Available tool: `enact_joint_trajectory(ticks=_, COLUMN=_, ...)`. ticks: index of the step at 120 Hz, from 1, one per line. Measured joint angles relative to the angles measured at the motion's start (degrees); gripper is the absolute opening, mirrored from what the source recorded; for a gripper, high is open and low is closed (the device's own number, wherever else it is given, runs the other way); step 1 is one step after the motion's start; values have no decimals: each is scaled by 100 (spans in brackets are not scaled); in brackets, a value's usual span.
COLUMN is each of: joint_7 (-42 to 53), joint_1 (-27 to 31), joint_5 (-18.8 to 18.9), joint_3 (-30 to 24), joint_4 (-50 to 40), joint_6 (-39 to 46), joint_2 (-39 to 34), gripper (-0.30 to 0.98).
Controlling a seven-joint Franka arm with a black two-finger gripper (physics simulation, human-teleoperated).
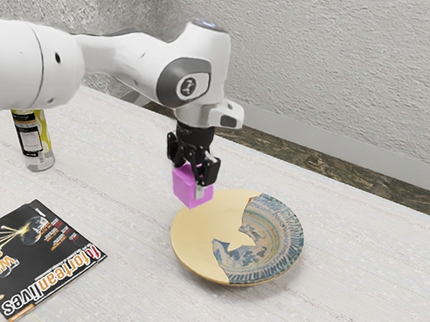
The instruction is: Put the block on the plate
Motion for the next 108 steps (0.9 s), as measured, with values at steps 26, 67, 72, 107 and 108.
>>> enact_joint_trajectory(ticks=26, joint_7=-104, joint_1=-232, joint_5=70, joint_3=-16, joint_4=-334, joint_6=118, joint_2=71, gripper=40)
enact_joint_trajectory(ticks=67, joint_7=-229, joint_1=-261, joint_5=71, joint_3=29, joint_4=-384, joint_6=460, joint_2=226, gripper=40)
enact_joint_trajectory(ticks=72, joint_7=-239, joint_1=-259, joint_5=61, joint_3=38, joint_4=-146, joint_6=443, joint_2=397, gripper=40)
enact_joint_trajectory(ticks=107, joint_7=-287, joint_1=-258, joint_5=10, joint_3=-76, joint_4=778, joint_6=223, joint_2=1355, gripper=40)
enact_joint_trajectory(ticks=108, joint_7=-288, joint_1=-258, joint_5=10, joint_3=-79, joint_4=781, joint_6=219, joint_2=1366, gripper=40)
